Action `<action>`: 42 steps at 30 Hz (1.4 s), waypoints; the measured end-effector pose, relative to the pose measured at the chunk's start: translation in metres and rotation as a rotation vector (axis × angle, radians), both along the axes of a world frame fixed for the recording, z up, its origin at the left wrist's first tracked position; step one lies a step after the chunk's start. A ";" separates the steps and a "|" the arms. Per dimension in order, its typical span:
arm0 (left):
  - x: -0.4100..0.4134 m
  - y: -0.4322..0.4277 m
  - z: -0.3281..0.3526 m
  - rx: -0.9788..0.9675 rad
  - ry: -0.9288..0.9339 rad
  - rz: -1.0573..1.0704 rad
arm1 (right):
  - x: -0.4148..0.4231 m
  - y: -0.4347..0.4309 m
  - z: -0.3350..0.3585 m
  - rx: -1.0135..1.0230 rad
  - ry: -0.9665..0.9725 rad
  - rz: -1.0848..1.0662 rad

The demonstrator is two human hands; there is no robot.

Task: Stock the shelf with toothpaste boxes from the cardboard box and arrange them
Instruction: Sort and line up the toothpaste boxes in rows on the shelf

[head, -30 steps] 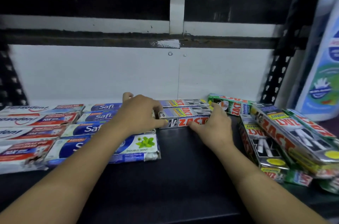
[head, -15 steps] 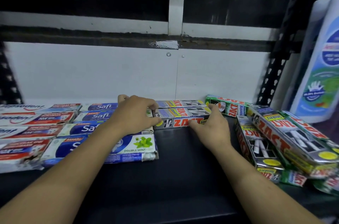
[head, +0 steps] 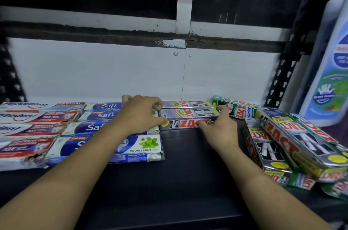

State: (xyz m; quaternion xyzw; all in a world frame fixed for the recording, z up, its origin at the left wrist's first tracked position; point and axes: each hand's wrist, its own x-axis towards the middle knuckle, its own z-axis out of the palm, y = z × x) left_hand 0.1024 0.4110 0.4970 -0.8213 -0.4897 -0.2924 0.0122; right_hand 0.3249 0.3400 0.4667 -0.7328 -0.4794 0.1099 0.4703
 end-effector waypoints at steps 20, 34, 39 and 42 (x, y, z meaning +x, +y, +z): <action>0.002 -0.003 0.003 -0.019 0.100 0.057 | -0.014 -0.018 0.014 0.069 -0.071 0.001; 0.041 -0.082 0.026 0.012 0.010 -0.165 | 0.034 -0.163 0.056 0.329 -0.628 -0.193; 0.077 -0.139 0.009 -0.162 -0.032 -0.304 | 0.079 -0.197 0.036 0.067 -0.630 -0.363; 0.089 -0.161 -0.020 -0.243 0.053 -0.283 | 0.081 -0.205 0.022 0.024 -0.608 -0.346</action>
